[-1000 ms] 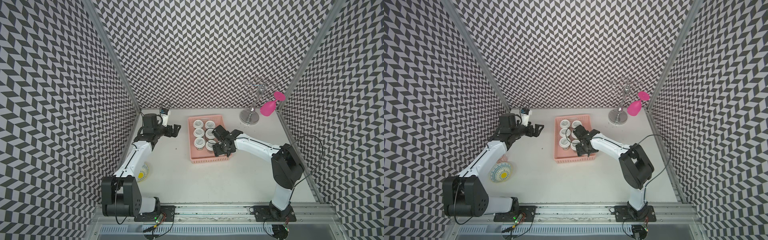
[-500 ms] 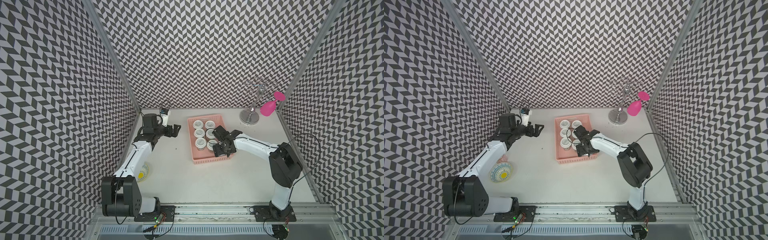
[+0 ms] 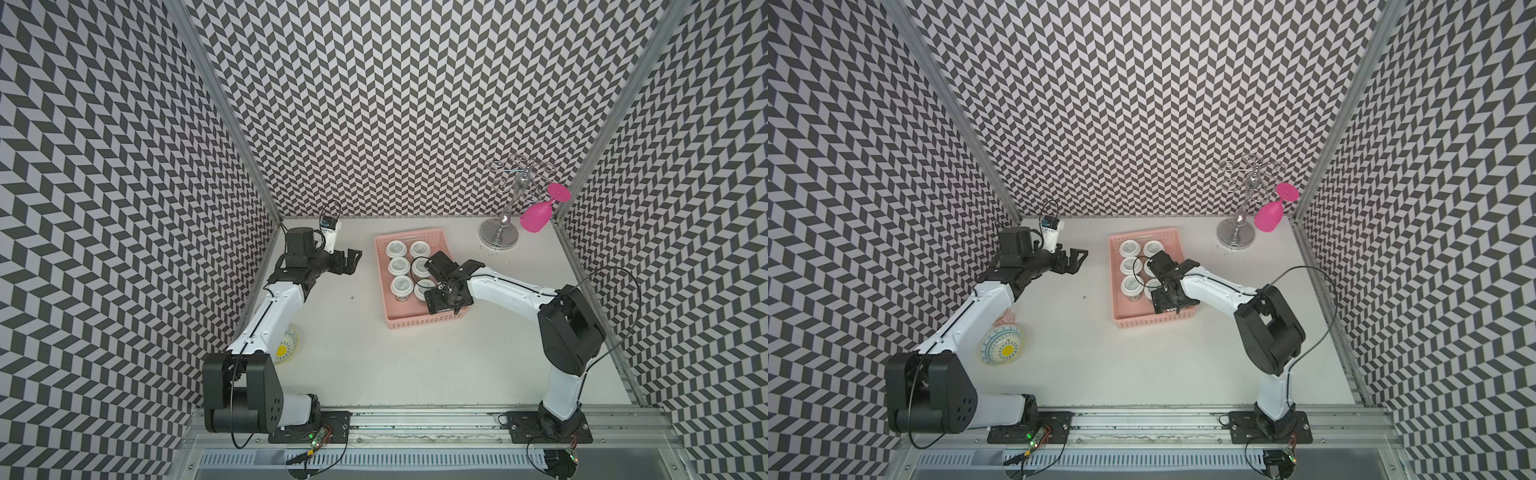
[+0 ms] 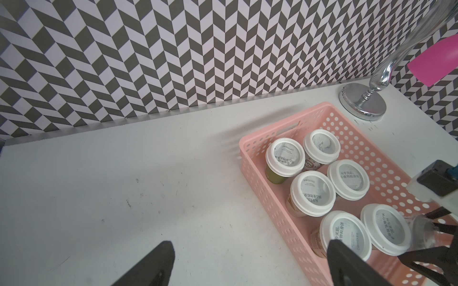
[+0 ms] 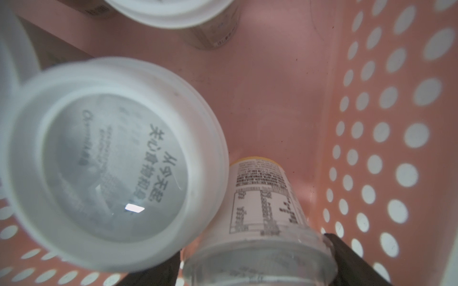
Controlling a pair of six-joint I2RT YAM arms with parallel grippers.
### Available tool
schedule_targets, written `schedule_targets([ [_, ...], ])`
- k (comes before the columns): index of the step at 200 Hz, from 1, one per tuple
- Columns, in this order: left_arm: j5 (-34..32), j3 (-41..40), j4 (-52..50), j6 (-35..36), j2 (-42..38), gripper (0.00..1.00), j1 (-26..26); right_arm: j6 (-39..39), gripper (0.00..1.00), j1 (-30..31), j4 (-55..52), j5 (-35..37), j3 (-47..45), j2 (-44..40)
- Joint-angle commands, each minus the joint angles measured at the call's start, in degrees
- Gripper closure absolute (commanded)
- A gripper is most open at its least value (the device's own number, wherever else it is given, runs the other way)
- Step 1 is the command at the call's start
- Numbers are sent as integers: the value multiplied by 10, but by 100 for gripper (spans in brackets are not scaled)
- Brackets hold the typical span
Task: Put the yogurt in the basket
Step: Place the yogurt in the basket.
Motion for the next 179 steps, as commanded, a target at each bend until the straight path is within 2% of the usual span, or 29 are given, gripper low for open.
schedule_targets([
  [1, 7, -4, 14, 5, -5, 0, 5, 2, 6, 0, 3, 7, 6, -11],
  [53, 9, -3, 14, 3, -3, 0, 5, 5, 6, -1, 0, 1, 0, -13],
  [85, 11, -1, 14, 1, -1, 0, 4, 3, 13, -1, -10, 4, 8, -20],
  [95, 10, -3, 14, 1, 0, 0, 4, -1, 18, -1, -13, 0, 9, -21],
  [179, 12, -1, 13, 1, 1, 0, 4, -18, 16, -4, -65, -14, 37, -18],
])
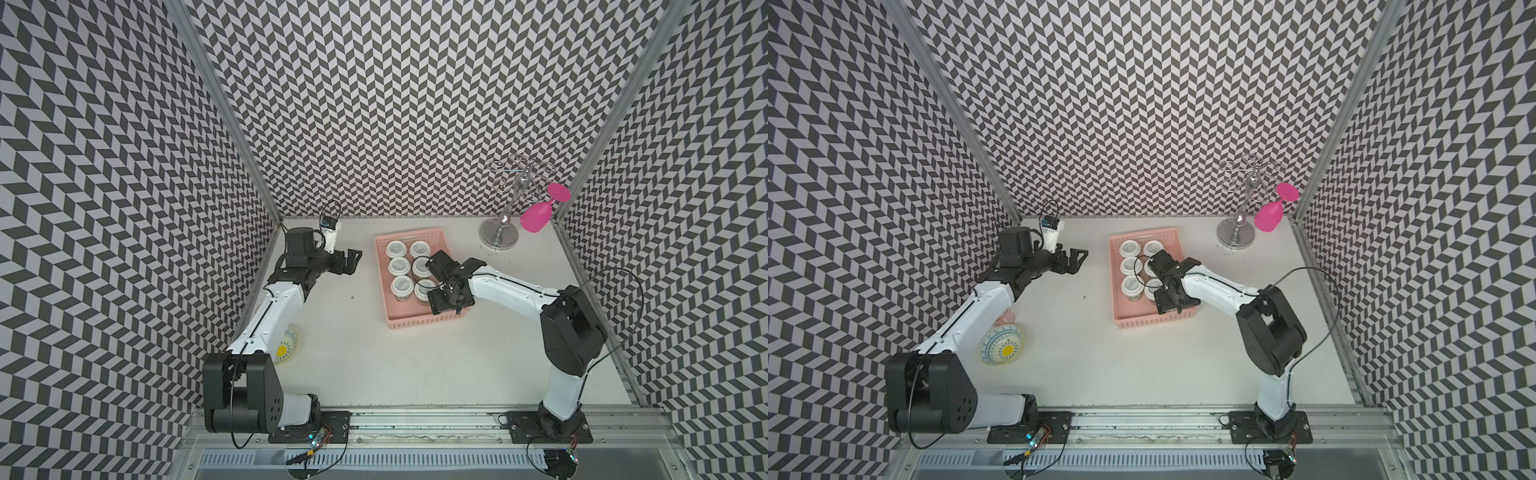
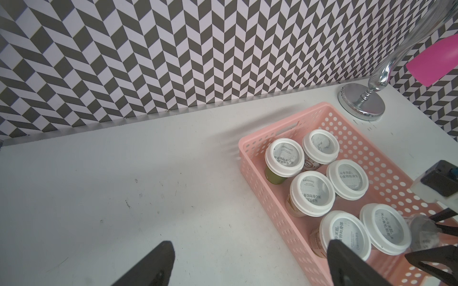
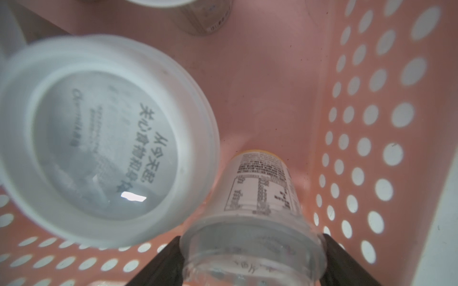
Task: Put the yogurt in the basket
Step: Place the yogurt in the basket.
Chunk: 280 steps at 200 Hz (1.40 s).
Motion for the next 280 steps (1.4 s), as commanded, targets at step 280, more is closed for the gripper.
schedule_targets([
  [280, -40, -17, 35, -6, -10, 0, 5, -19, 10, -17, 13, 149, 61, -149],
])
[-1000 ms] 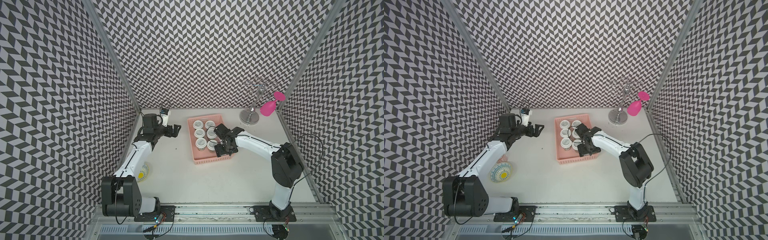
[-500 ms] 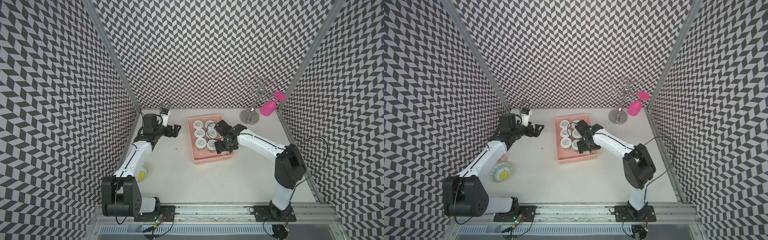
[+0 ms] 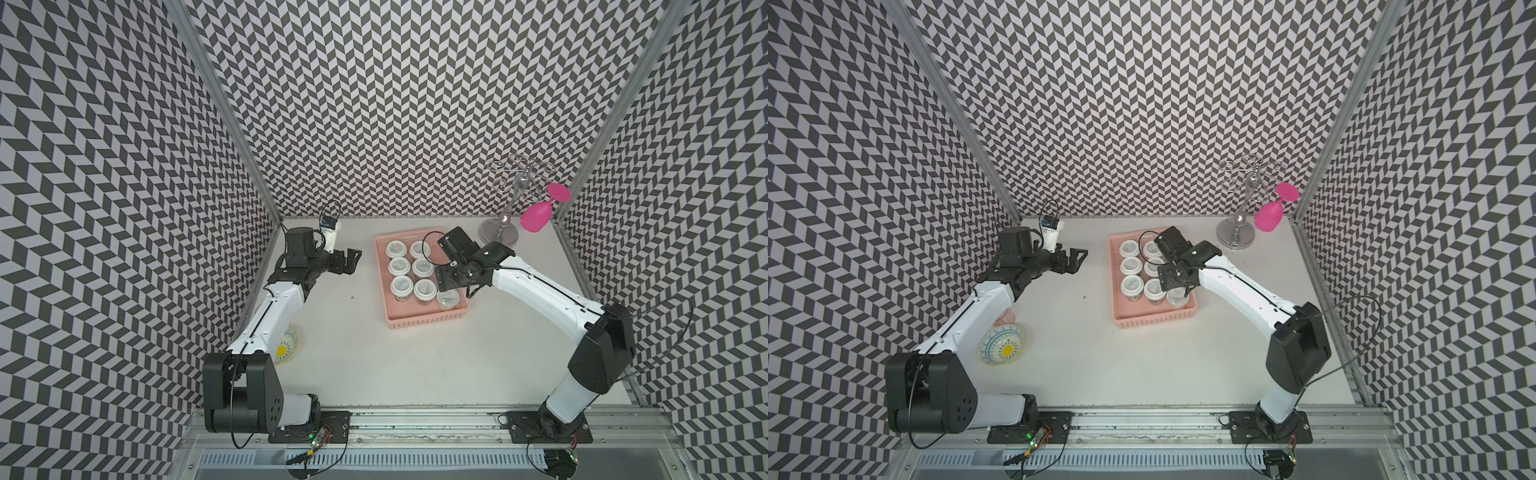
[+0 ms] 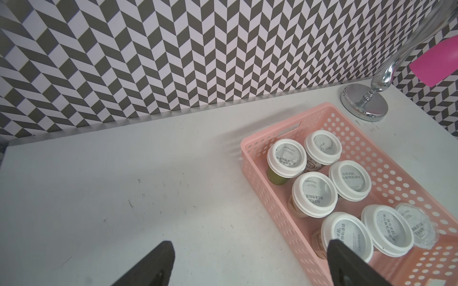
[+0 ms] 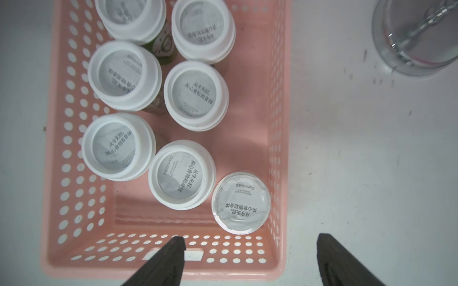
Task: Put the yogurt in the basket
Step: Reset both arms
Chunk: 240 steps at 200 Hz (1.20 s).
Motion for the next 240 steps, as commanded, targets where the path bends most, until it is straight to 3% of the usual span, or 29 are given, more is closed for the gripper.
schedule_targets([
  [1, -28, -15, 28, -6, -10, 0, 5, -8, 10, -3, 56, 63, -21, -44],
  [28, -66, -22, 45, -17, -10, 0, 4, -21, 0, -3, 114, 96, -73, -82],
  [83, -90, -48, 94, -21, -13, 0, 3, -50, 0, -15, 221, 166, -169, -150],
  [120, -103, -95, 178, 2, -14, 0, 3, -43, 0, -43, 302, 209, -236, -193],
  [173, -98, -181, 328, -13, 3, 0, 3, -77, 1, -78, 564, 317, -438, -304],
  [200, -103, -231, 402, -10, 7, 0, 4, -103, 0, -109, 695, 310, -539, -363],
  [221, -112, -262, 450, -13, 9, 0, 4, -100, 0, -135, 715, 307, -574, -383],
  [224, -111, -266, 456, -13, 9, 0, 4, -96, 1, -138, 716, 271, -577, -383],
  [240, -105, -276, 471, -10, 15, 0, 5, -90, 1, -156, 719, 244, -589, -380],
])
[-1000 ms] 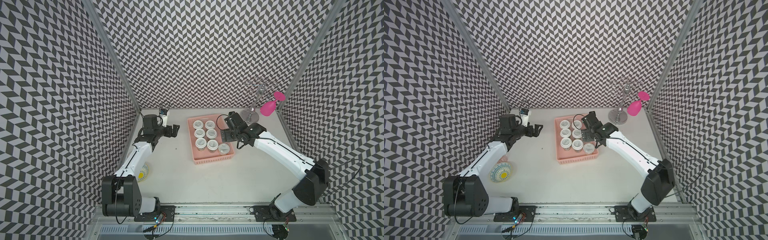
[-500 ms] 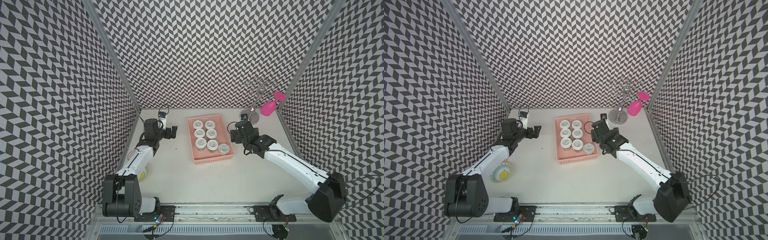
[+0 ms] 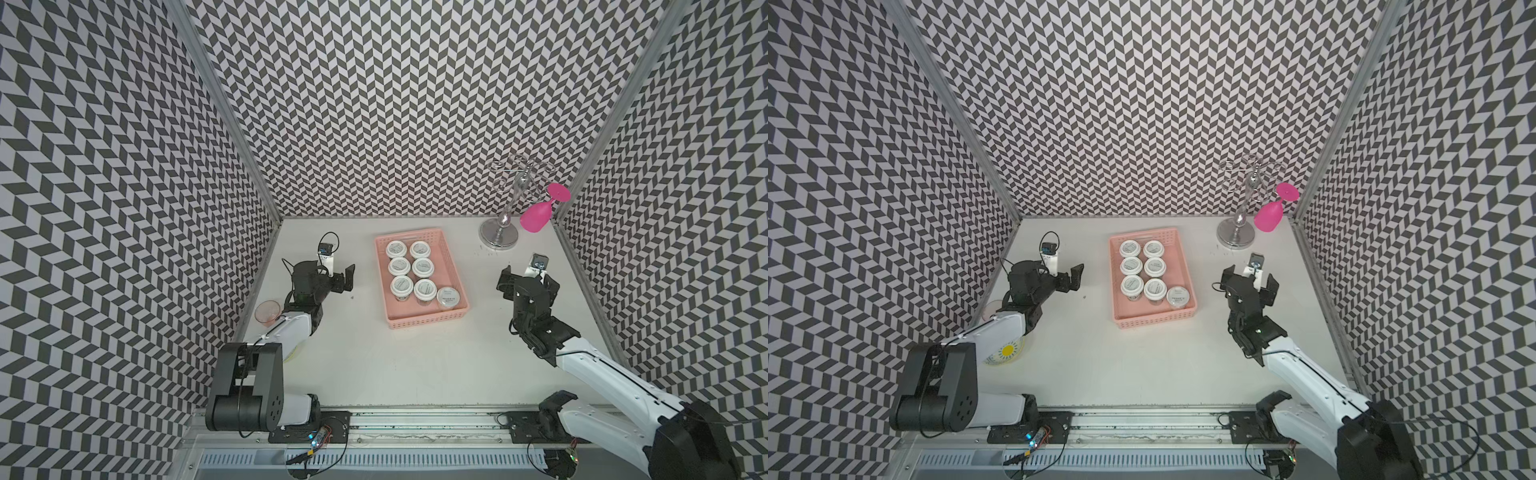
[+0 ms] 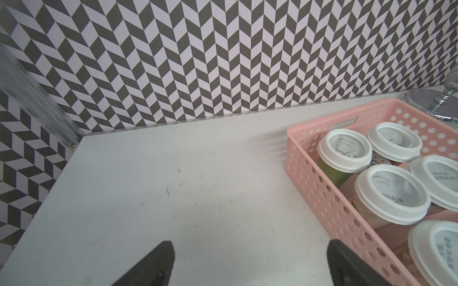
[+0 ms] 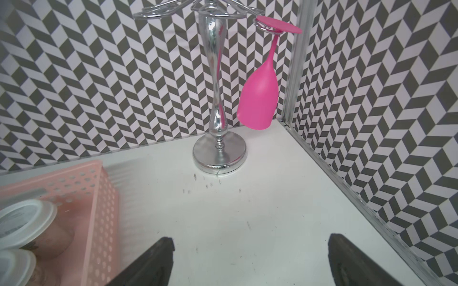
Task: Put the yogurt in the basket
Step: Reset both arms
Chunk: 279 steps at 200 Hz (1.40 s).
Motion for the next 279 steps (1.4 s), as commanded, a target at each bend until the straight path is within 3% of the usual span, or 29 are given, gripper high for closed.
schedule_targets([
  [1, -2, -13, 82, 0, 9, 0, 4, 0, 1, -21, 85, -36, -13, -6],
  [96, -4, -56, 191, 10, 67, 0, 4, -30, 0, -54, 187, -41, -84, 52],
  [131, -35, -100, 285, 4, 83, 0, 4, -34, 1, -63, 254, -29, -109, 63],
  [216, -120, -152, 371, -39, 80, 0, 7, -64, 0, -71, 409, -18, -137, 162],
  [236, -137, -186, 451, -43, 96, 0, 7, -71, 1, -81, 451, -32, -148, 178],
  [279, -138, -179, 433, -44, 93, 0, 7, -79, 1, -109, 467, -96, -150, 180],
])
